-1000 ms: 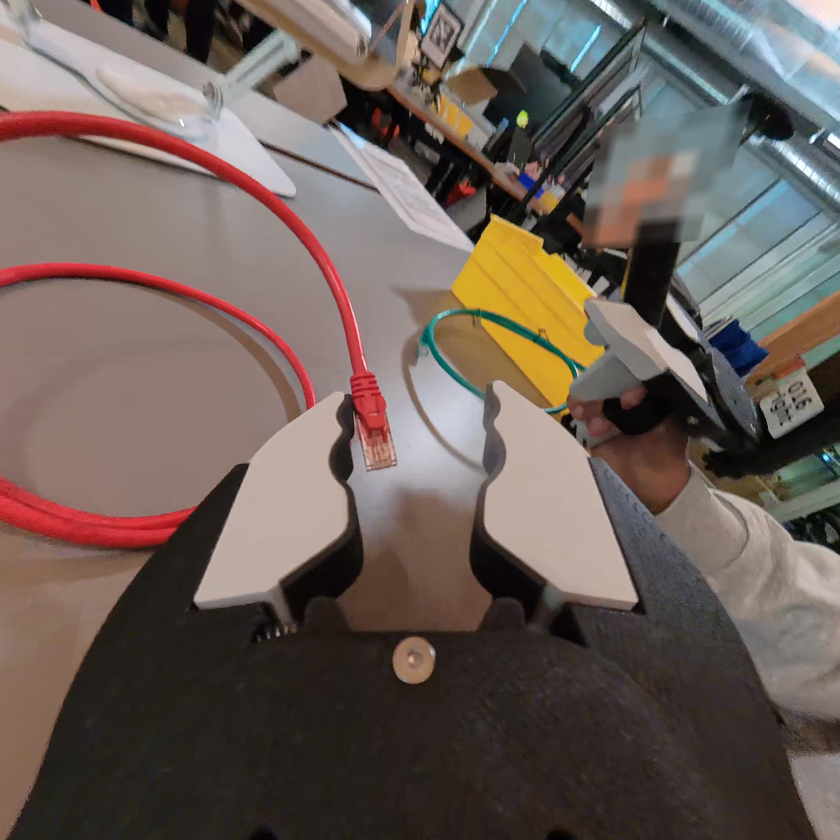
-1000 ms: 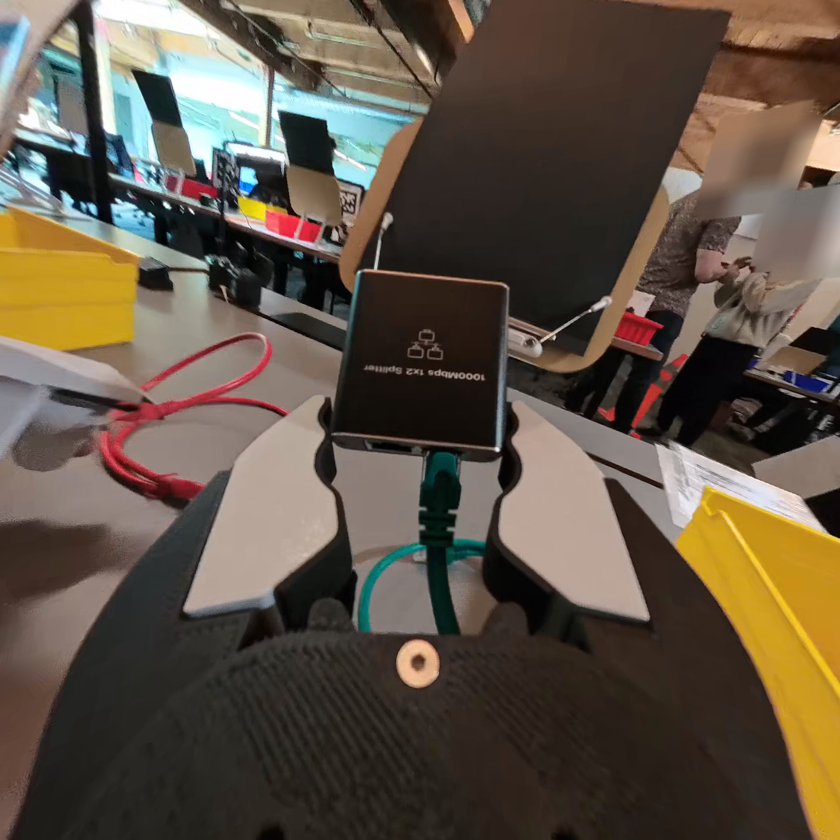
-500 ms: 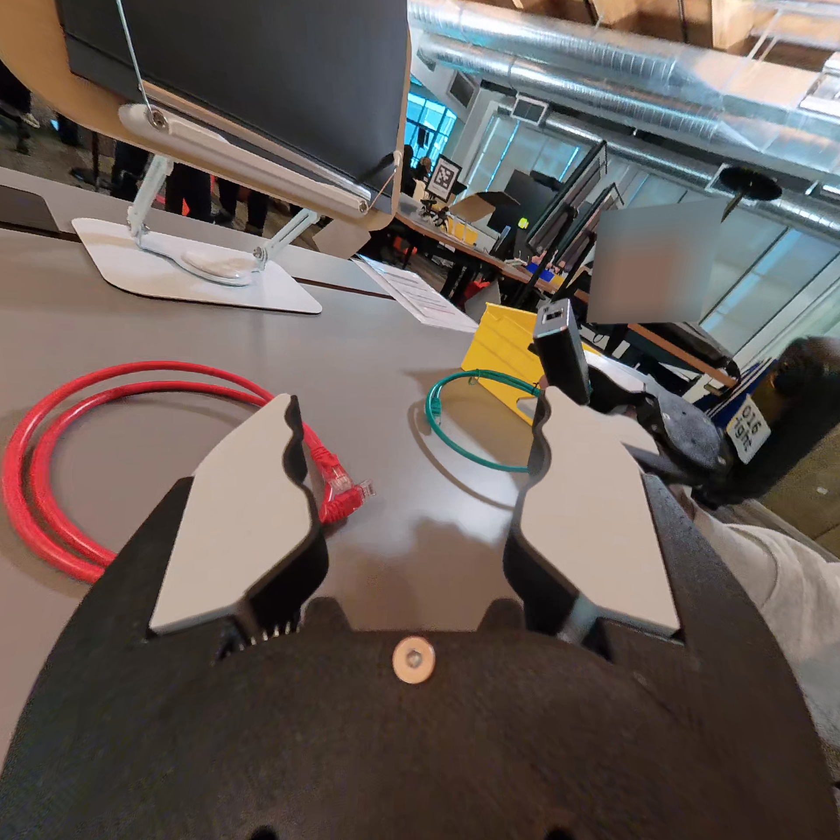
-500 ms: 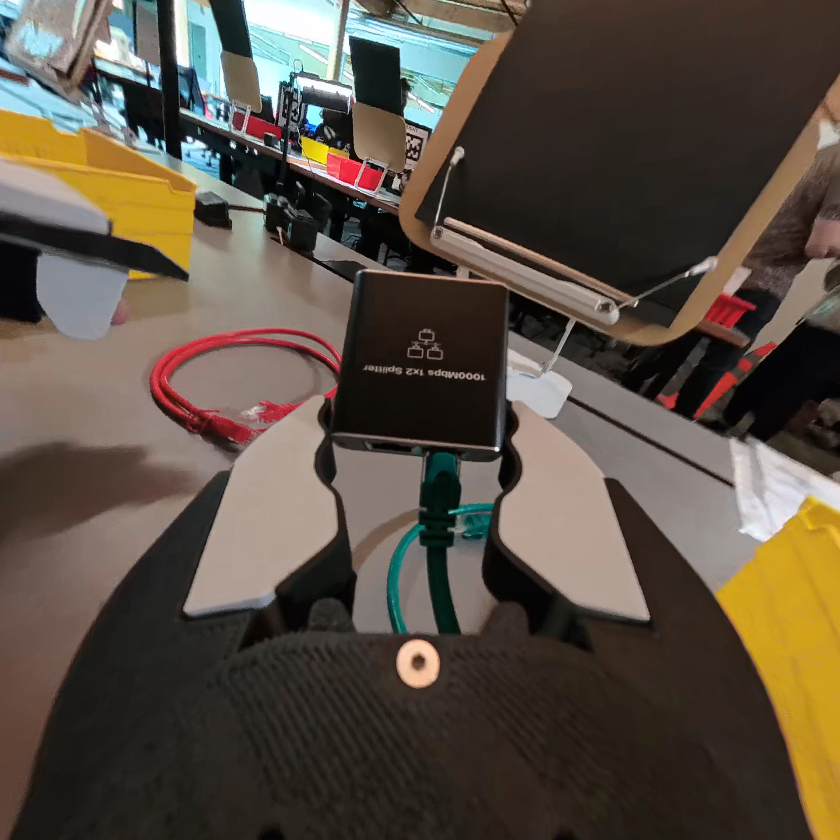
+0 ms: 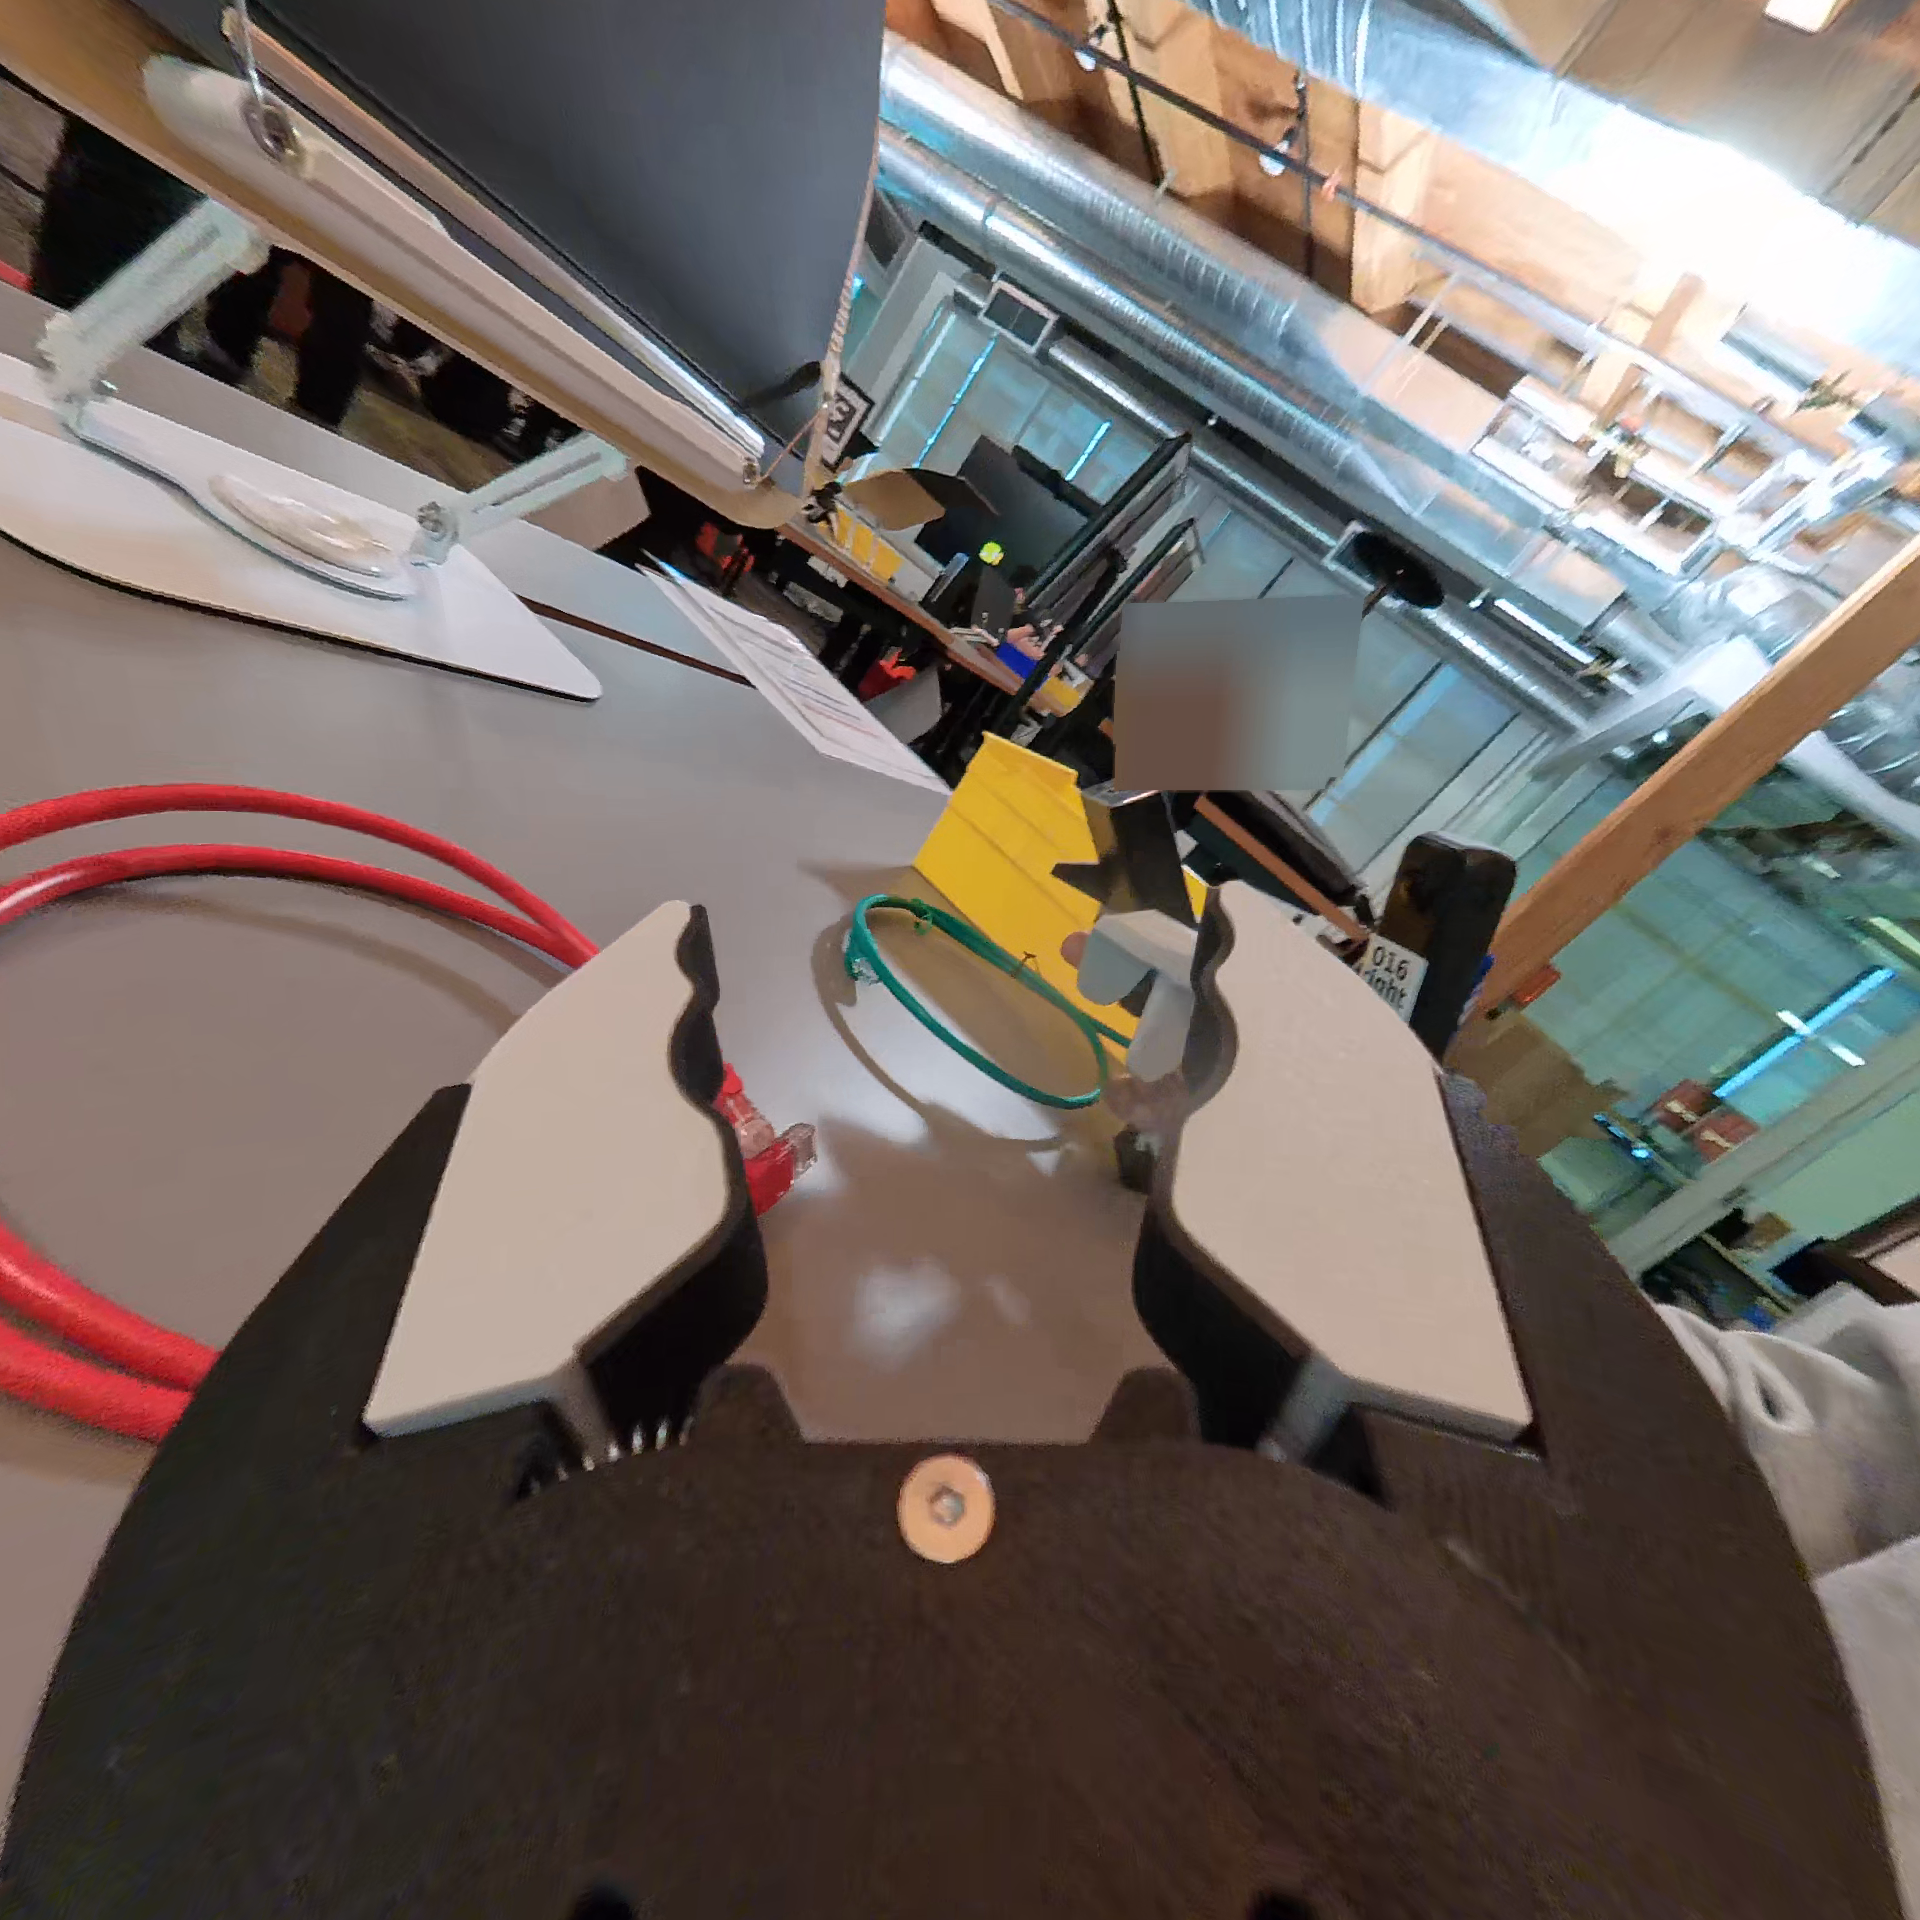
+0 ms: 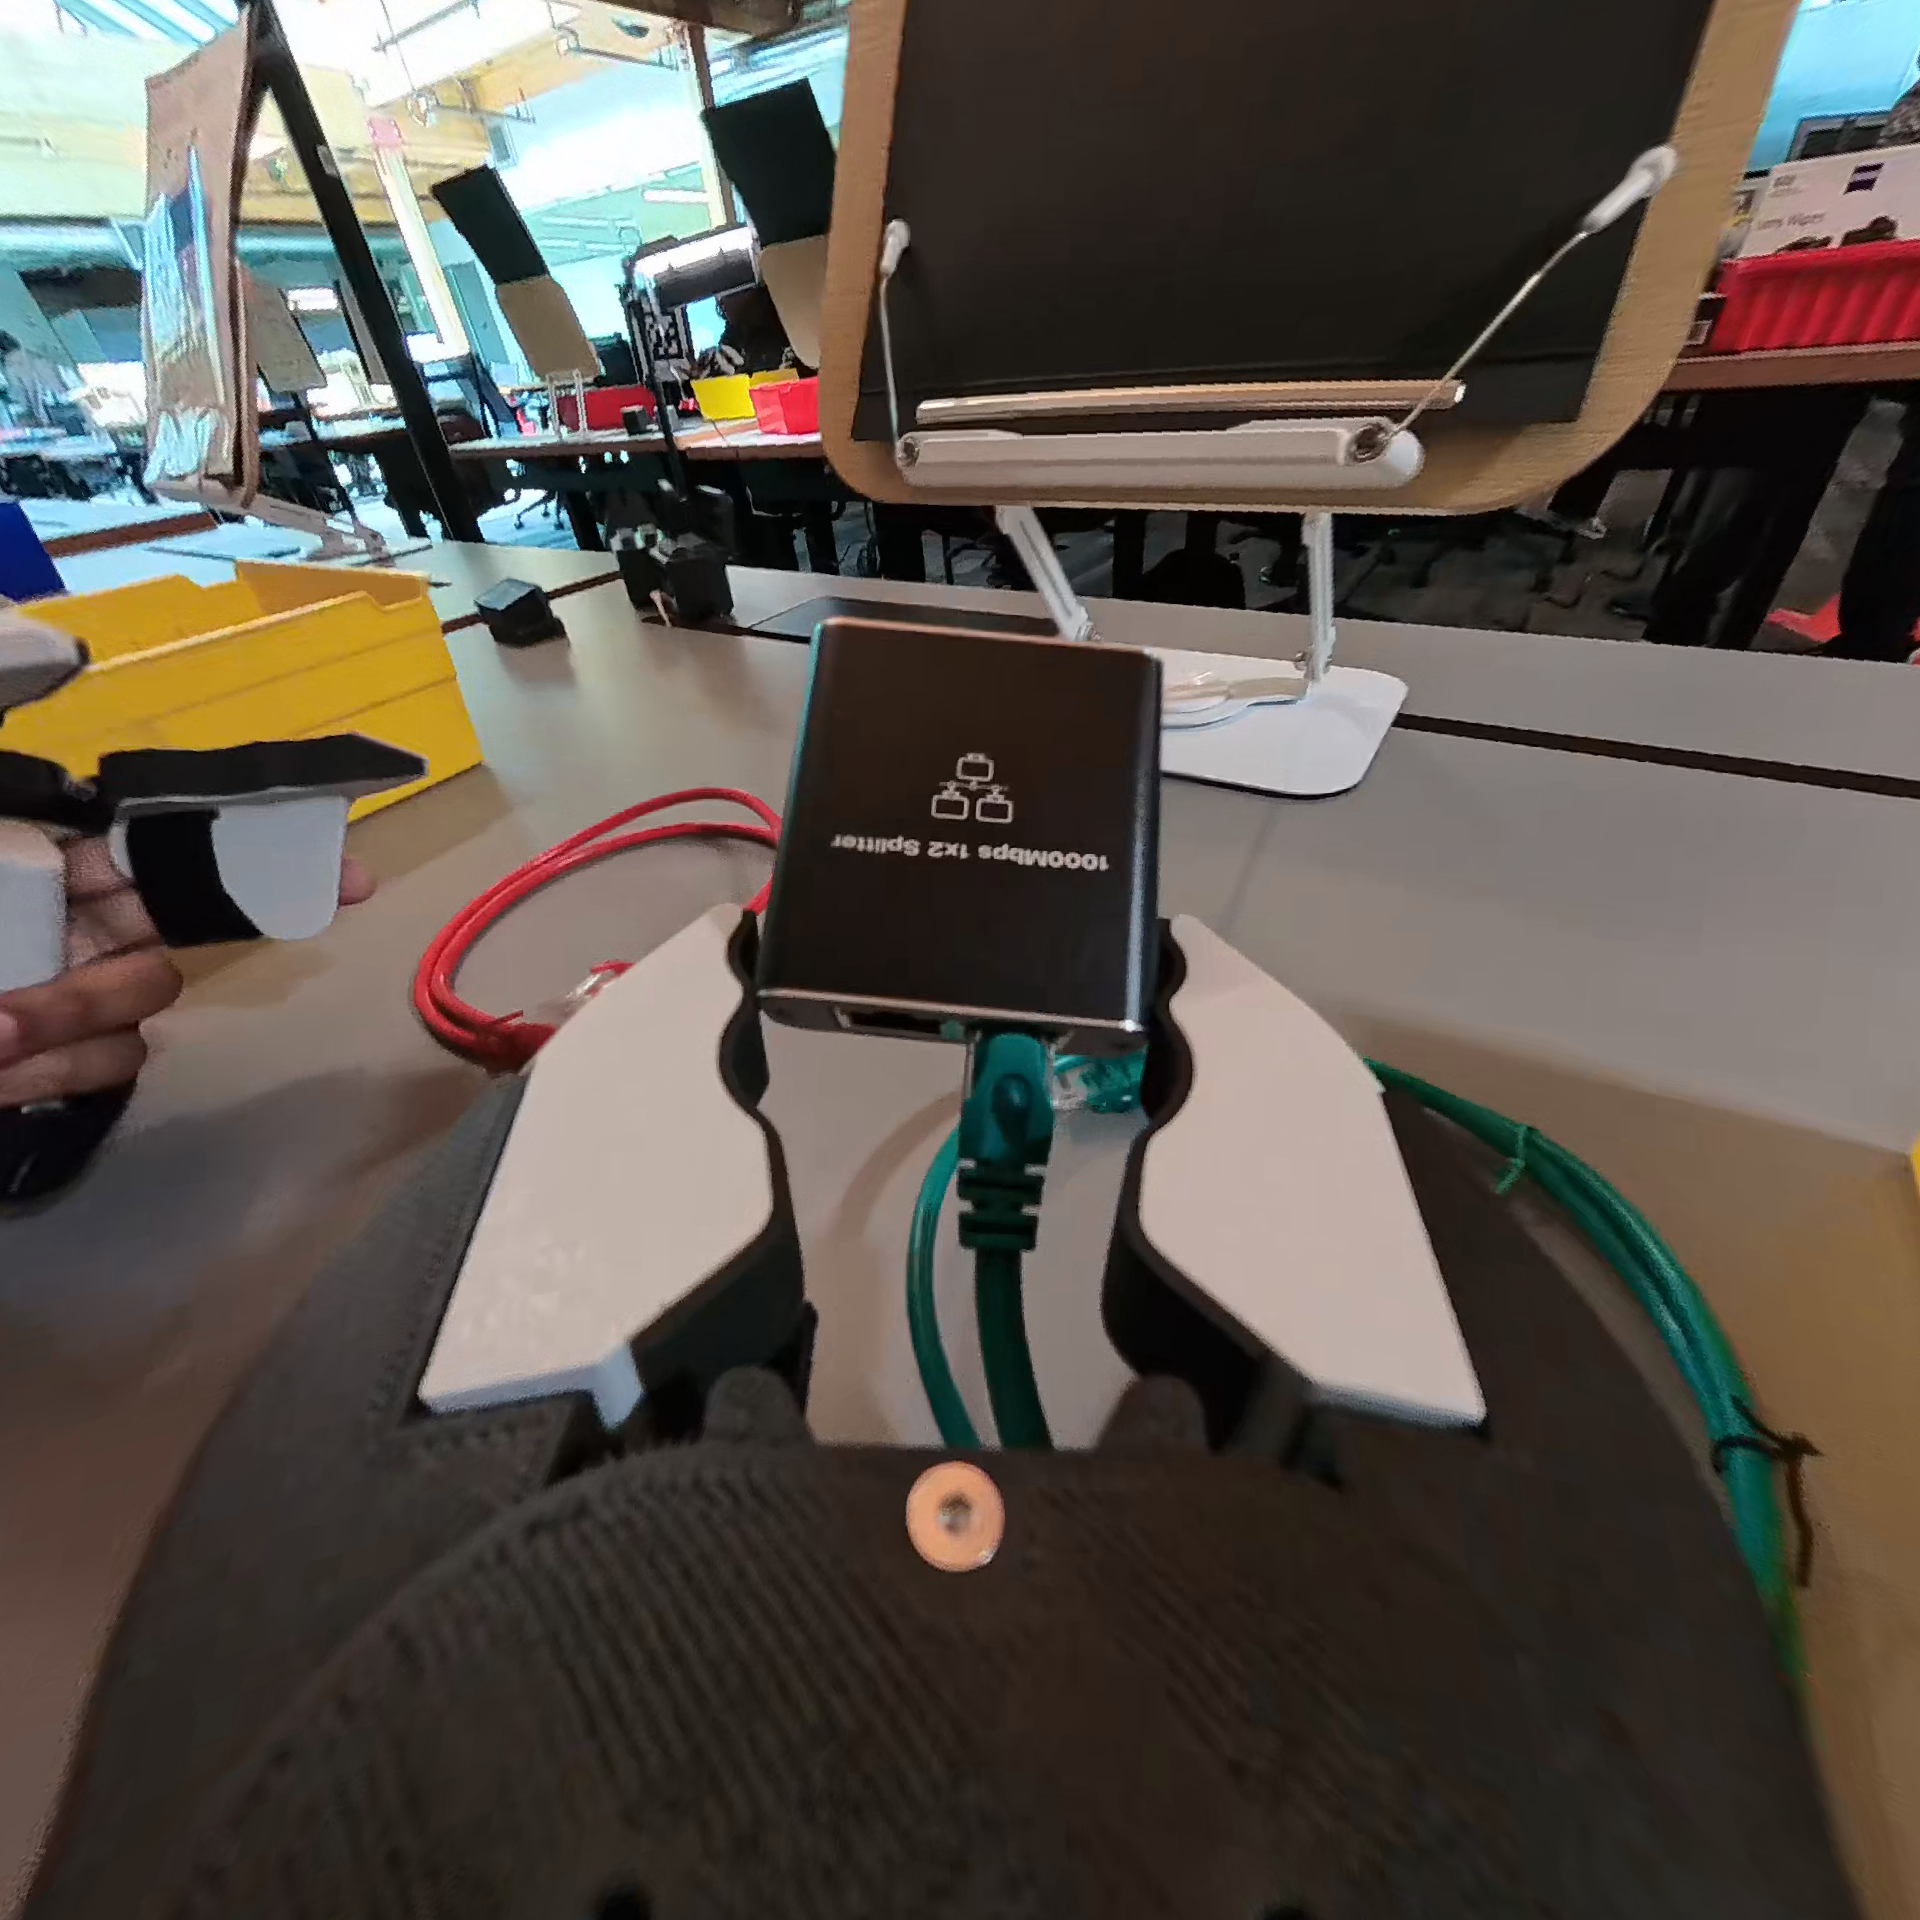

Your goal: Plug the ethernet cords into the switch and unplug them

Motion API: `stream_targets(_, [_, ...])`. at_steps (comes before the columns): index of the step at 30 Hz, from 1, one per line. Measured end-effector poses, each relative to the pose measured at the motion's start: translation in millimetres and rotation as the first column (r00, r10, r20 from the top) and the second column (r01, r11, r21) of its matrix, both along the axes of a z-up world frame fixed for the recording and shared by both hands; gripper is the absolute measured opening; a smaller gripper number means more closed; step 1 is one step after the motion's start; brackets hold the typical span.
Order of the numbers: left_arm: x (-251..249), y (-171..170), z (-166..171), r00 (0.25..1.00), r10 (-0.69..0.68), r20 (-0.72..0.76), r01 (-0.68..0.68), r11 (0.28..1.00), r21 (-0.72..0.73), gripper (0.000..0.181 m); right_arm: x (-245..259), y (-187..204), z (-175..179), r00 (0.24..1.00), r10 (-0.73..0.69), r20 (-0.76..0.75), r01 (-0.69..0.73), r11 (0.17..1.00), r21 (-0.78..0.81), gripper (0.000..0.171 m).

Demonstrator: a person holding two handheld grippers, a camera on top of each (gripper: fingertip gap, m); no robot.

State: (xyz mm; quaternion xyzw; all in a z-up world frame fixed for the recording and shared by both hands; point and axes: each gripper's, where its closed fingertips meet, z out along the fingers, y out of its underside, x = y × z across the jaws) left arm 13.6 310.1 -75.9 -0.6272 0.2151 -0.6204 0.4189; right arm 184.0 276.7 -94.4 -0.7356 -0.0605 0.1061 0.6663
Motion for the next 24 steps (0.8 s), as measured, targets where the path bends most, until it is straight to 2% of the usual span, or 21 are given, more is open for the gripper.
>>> stream_targets(6, [5.0, -11.9, 6.3, 0.986, -0.128, 0.102, 0.137, 0.987, -0.084, 0.095, -16.9, -2.1, -6.4, 0.988, 0.010, 0.151, -0.008, 1.000, -0.009, 0.072])
stream_targets(9, [6.2, -13.2, 5.5, 0.987, -0.134, 0.084, 0.140, 0.988, -0.070, 0.094, -22.9, -1.8, -9.8, 0.979, 0.021, 0.203, -0.018, 1.000, -0.017, 0.072])
stream_targets(24, [15.8, -20.8, -3.8, 0.990, -0.138, -0.019, 0.138, 0.990, -0.007, 0.093, -18.5, -3.4, -8.1, 0.983, 0.000, 0.184, 0.002, 1.000, -0.011, 0.072])
